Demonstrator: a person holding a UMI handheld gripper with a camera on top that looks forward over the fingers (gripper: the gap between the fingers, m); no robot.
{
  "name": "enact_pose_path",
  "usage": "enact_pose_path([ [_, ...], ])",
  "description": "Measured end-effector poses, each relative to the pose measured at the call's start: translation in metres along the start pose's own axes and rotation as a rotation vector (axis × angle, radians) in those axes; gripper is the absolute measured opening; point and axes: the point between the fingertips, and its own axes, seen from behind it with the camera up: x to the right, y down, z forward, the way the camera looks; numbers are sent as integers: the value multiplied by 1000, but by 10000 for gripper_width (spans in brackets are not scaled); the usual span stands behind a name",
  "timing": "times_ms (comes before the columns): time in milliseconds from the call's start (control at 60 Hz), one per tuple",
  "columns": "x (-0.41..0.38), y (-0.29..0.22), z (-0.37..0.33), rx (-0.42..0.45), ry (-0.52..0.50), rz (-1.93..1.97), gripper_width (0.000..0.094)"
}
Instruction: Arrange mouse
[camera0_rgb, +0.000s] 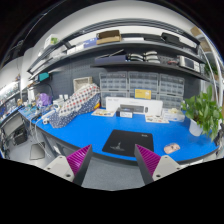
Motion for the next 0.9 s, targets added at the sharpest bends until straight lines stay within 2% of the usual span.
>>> enact_pose_path([
  [183,53,73,11,-112,52,27,854],
  [367,138,118,24,-197,171,82,854],
  [600,239,133,70,-254,284,160,832],
  [900,298,125,152,-326,273,220,837],
])
